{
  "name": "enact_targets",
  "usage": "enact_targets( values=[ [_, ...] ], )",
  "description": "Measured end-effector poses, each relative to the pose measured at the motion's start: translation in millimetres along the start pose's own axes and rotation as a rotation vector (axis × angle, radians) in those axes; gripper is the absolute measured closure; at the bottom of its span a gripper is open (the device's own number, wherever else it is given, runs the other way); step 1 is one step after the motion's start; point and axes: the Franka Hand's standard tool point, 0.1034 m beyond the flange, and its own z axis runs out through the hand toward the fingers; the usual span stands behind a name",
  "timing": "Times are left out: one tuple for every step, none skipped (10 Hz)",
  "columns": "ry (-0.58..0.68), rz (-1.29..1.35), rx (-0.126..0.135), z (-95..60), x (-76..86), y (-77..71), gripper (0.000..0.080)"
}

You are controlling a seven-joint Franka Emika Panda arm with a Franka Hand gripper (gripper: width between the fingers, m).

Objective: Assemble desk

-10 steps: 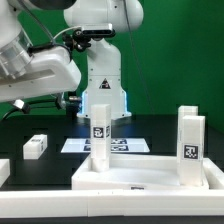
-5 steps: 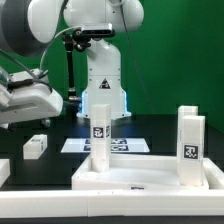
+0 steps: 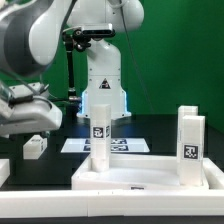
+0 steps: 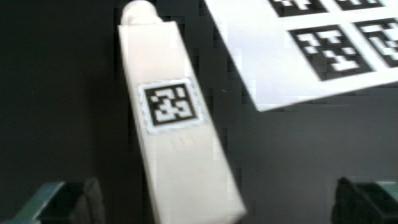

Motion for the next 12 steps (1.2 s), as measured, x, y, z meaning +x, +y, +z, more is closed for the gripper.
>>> enact_targets(
  values=[
    [-0.017, 0.009, -0.001, 8.4, 1.9, 3.0, 0.0150],
    [-0.023, 0.016, -0.002, 14.5, 3.2, 3.1, 0.0150],
    [-0.028, 0.031, -0.006, 22.4, 6.2, 1.6, 0.0150],
    [-0.024, 0.034, -0.011, 25.5, 9.2, -0.9, 0.0150],
    [-0.022, 0.035, -0.010, 24.6, 9.0, 0.2, 0.0150],
    [-0.022, 0.037, -0.009, 24.8, 8.9, 0.8, 0.0241],
    [-0.022, 0.037, -0.009, 24.8, 8.9, 1.0, 0.0241],
    [-0.022, 0.037, -0.008, 24.7, 8.8, 1.2, 0.0423],
    [-0.022, 0.038, -0.008, 24.5, 8.7, 1.5, 0.0509],
    [-0.022, 0.038, -0.008, 24.5, 8.7, 1.6, 0.0509],
    [-0.022, 0.038, -0.008, 24.5, 8.6, 1.6, 0.0509],
    [-0.022, 0.038, -0.008, 24.5, 8.6, 1.7, 0.0509]
  ],
)
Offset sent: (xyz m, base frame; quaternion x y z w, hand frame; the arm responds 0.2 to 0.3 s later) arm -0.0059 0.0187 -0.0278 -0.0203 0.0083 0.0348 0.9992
